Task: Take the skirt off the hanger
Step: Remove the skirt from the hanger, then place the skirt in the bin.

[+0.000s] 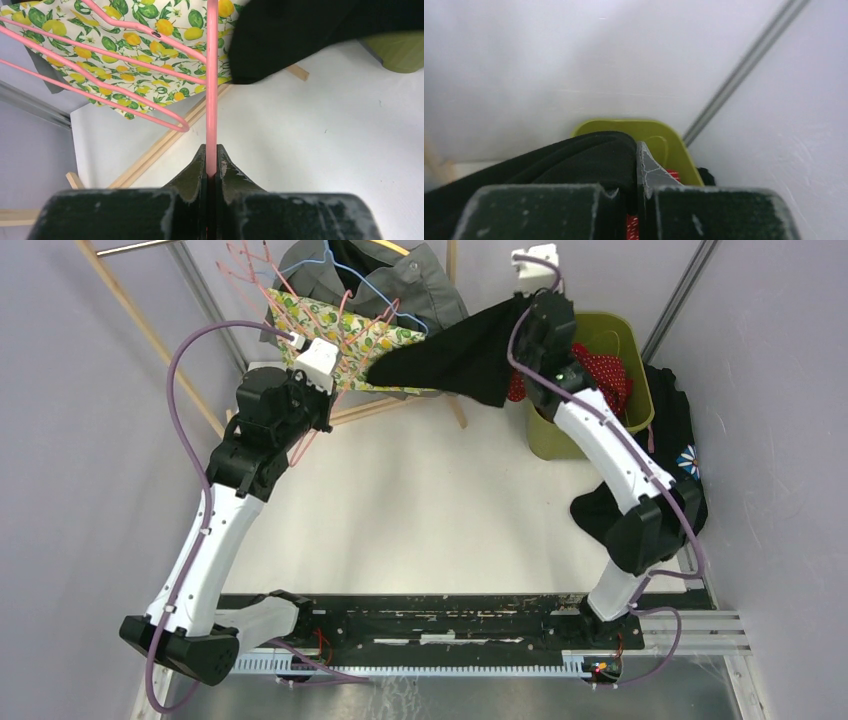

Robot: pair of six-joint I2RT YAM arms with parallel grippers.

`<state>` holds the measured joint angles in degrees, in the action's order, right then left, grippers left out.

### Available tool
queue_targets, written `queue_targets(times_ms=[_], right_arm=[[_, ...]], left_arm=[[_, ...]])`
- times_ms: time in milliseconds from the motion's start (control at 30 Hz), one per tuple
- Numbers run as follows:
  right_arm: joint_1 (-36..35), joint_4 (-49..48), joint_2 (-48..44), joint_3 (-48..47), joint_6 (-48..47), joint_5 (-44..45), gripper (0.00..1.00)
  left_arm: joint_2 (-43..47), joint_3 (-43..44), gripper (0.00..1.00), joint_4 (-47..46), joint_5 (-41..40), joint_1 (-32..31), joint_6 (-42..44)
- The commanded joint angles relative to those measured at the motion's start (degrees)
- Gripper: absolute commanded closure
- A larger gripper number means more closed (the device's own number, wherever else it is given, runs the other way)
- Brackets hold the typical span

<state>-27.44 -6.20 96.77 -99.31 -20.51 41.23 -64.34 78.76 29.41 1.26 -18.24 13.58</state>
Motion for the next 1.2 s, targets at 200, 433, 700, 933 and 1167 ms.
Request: queue_targets(times_ms=[200,433,700,933,1167], right_arm=[[16.8,3.9,10.6,-20.9,6.0,2.9,0.99],[18.2,4.8,12.5,-15.6,7.8,0.5,0.99],[26.5,6.2,14.0,-16.7,7.3,1.2,0.99],[33.6,4.5,12.0,-14.8,6.9,1.7,0.99],[35.2,8.2,12.3,-14.1,12.6,-3.1,0.99]], left_arm=[[-1.2,3.1,0.97,-3.3,-2.5,0.0,3.1],[-1.9,4.3,0.97,-2.1,-3.8,0.1,3.9],[-1.5,5.1,0.97,-0.4,-4.3,0.0,3.9],[-1.6,5.2,0.97,0.4,-5.6,0.2,3.5],[-2.3,5.2,0.97,0.5,-5.8,0.1,2.5]])
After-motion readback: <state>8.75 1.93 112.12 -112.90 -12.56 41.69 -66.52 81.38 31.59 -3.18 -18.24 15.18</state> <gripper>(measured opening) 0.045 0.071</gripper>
